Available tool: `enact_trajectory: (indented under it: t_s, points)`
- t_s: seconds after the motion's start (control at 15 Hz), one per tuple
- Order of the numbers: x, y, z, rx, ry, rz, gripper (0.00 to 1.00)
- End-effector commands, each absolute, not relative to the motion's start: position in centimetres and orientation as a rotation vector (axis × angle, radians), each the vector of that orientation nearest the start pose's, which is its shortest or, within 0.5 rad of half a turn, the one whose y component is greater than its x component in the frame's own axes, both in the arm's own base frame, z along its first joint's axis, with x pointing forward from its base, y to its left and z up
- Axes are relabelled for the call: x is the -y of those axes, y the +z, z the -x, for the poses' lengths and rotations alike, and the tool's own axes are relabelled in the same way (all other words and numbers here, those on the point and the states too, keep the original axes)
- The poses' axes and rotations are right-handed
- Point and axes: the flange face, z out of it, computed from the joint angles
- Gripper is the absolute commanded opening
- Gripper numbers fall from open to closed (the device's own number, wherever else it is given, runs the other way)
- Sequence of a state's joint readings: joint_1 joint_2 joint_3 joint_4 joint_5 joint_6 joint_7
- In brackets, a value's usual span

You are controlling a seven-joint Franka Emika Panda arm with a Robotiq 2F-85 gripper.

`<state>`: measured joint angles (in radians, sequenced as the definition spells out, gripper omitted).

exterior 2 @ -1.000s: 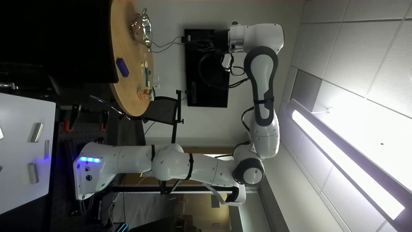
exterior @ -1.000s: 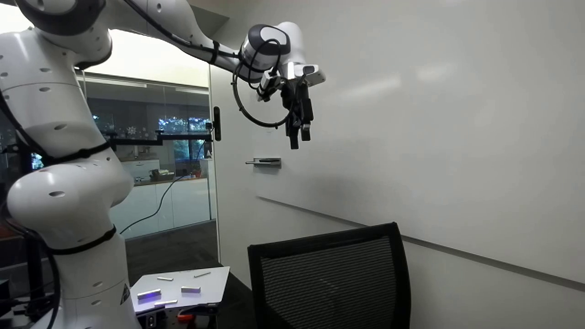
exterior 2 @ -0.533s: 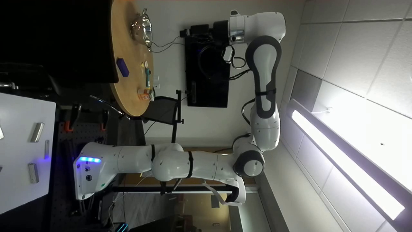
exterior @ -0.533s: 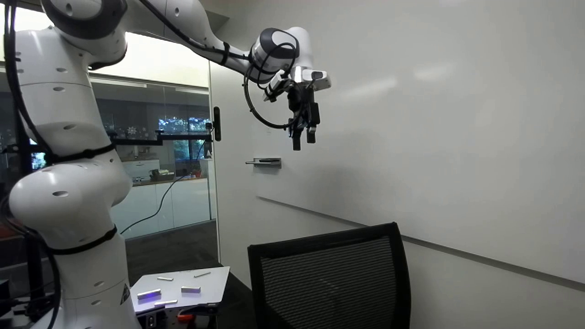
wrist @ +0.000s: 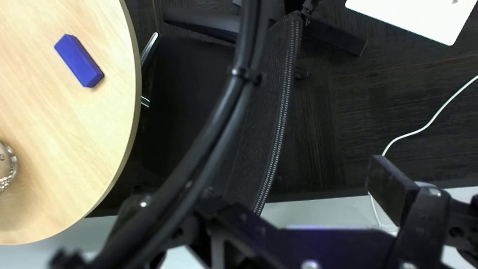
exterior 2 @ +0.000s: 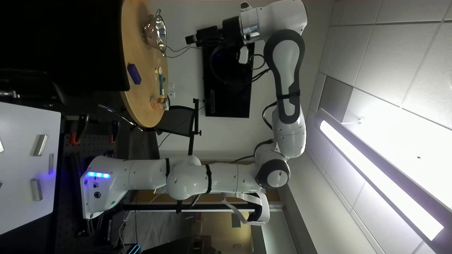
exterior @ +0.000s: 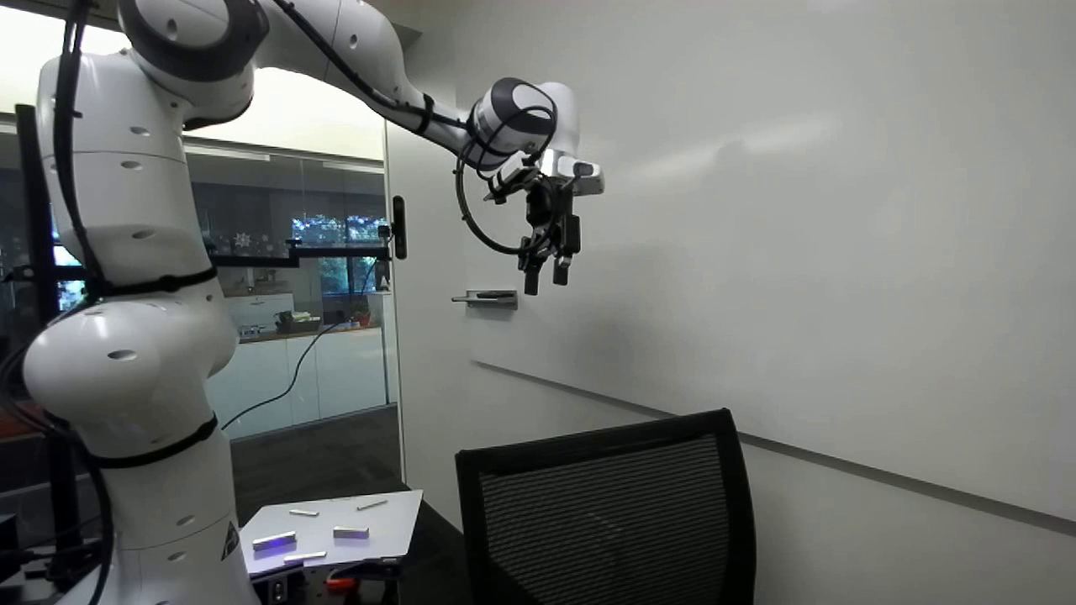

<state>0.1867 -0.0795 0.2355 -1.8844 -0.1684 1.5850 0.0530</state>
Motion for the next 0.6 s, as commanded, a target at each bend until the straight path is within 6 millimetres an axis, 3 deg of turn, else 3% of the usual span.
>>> enact_trajectory:
  t_s: [0.0, 0.53]
  points:
    - [-20.2, 50.8, -47.4, 0.54, 0.316, 3.361, 1.0]
    - [-19.2, 44.7, -48.1, 0.244, 0.313, 3.409, 1.0]
